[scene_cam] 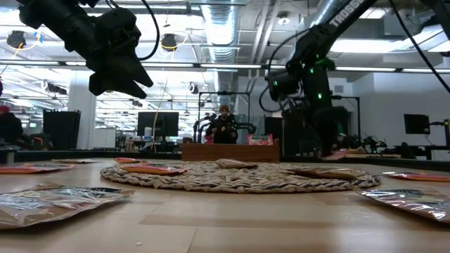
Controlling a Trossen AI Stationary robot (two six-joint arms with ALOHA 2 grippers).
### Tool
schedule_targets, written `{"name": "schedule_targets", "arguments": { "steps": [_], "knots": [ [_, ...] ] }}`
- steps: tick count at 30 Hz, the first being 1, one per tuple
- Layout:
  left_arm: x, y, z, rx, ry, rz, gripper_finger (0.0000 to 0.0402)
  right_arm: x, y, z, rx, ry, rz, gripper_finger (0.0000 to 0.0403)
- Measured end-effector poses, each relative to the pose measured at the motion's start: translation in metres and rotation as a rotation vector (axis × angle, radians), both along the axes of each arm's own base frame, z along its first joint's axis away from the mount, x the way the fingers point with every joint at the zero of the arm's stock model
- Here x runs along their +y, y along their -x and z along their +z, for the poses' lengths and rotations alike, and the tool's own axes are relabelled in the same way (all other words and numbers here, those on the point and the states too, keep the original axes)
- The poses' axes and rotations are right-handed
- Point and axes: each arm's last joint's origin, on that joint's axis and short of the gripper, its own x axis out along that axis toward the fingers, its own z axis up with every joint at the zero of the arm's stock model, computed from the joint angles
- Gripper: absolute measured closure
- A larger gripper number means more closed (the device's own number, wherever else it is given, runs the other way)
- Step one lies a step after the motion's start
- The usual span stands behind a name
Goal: Pick & Place Tea
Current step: Put the orange tea bag into the middle section of the wooden organizer
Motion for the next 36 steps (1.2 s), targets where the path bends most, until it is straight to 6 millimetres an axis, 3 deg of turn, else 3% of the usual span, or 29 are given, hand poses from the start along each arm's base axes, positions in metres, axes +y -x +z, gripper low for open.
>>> {"name": "schedule_targets", "arguments": {
  "steps": [8,13,19,23,36],
  "knots": [
    [0.0,0.001,-0.001,0.012,0.0,0.0,0.0208,0.021,0.001,0.064,-0.095,0.223,0.03,0.0402],
    [0.001,0.001,-0.001,0.013,-0.026,0.035,0.0208,0.038,-0.008,0.106,-0.349,0.435,-0.02,0.0402],
    [0.003,0.001,-0.001,0.016,-0.072,0.072,0.0208,0.055,-0.038,0.135,-0.68,0.684,-0.021,0.0402],
    [0.003,0.002,-0.001,0.016,-0.081,0.082,0.0208,0.058,-0.063,0.13,-0.756,0.814,-0.003,0.0402],
    [0.004,0.002,-0.001,0.03,-0.092,0.09,0.0208,0.041,-0.131,0.069,-0.667,0.945,0.037,0.0402]
  ]
}}
